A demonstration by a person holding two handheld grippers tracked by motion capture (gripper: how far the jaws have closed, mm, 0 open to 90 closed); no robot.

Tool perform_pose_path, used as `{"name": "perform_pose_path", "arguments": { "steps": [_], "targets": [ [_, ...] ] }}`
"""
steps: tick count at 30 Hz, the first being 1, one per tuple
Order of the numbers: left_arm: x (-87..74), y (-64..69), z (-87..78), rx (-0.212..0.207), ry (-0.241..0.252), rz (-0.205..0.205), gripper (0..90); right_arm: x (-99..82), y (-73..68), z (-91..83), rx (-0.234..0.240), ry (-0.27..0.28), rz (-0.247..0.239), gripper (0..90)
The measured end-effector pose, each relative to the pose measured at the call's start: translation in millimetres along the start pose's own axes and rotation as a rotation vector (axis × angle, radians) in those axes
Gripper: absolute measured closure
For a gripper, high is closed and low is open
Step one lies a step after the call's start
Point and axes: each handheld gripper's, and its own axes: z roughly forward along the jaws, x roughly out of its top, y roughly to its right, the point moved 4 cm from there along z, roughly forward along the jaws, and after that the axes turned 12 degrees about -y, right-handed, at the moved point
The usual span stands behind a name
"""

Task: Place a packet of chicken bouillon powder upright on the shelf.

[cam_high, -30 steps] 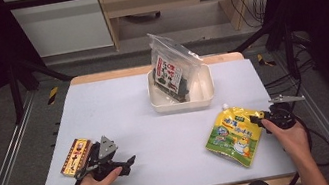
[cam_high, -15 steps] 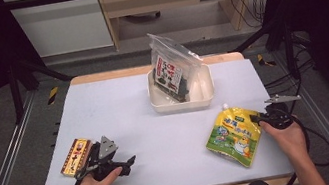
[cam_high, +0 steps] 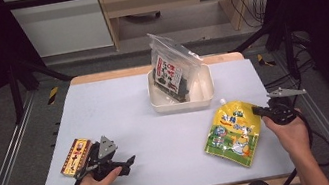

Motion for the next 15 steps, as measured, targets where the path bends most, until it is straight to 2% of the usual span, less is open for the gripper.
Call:
{"name": "perform_pose_path", "arguments": {
  "steps": [3, 5, 7, 8, 9, 10, 12, 13, 15],
  "targets": [
    [0.1, -0.3, -0.3, 0.002, 0.001, 0.002, 7.3, 8.3, -7.0, -9.5, 0.003, 0.018, -0.022, 90.0],
    [0.1, -0.3, -0.6, 0.002, 0.0, 0.002, 7.3, 20.7, -19.4, -22.8, 0.014, 0.046, -0.061, 90.0],
    [0.1, -0.4, -0.6, 0.002, 0.002, 0.0, 7.3, 24.7, -23.4, -26.6, 0.015, 0.056, -0.08, 90.0],
    [0.1, -0.4, -0.7, 0.0, 0.001, 0.0, 7.4, 31.9, -33.1, -33.1, 0.026, 0.067, -0.11, 90.0],
    [0.2, -0.4, -0.6, -0.001, 0.003, -0.002, 7.4, 31.9, -33.1, -33.1, 0.026, 0.067, -0.11, 90.0],
    [0.2, -0.6, -0.9, 0.0, 0.002, -0.001, 7.5, 39.0, -43.2, -38.0, 0.035, 0.077, -0.139, 90.0],
    [0.2, -0.8, -1.3, -0.002, 0.001, 0.0, 7.5, 42.4, -47.9, -39.9, 0.038, 0.08, -0.154, 90.0],
    [0.3, -0.8, -1.6, -0.003, 0.001, -0.001, 7.6, 49.2, -57.8, -43.3, 0.05, 0.09, -0.18, 90.0],
    [0.3, -0.9, -1.7, -0.004, 0.001, 0.0, 7.6, 55.6, -67.8, -46.0, 0.06, 0.095, -0.208, 90.0]
  ]
}}
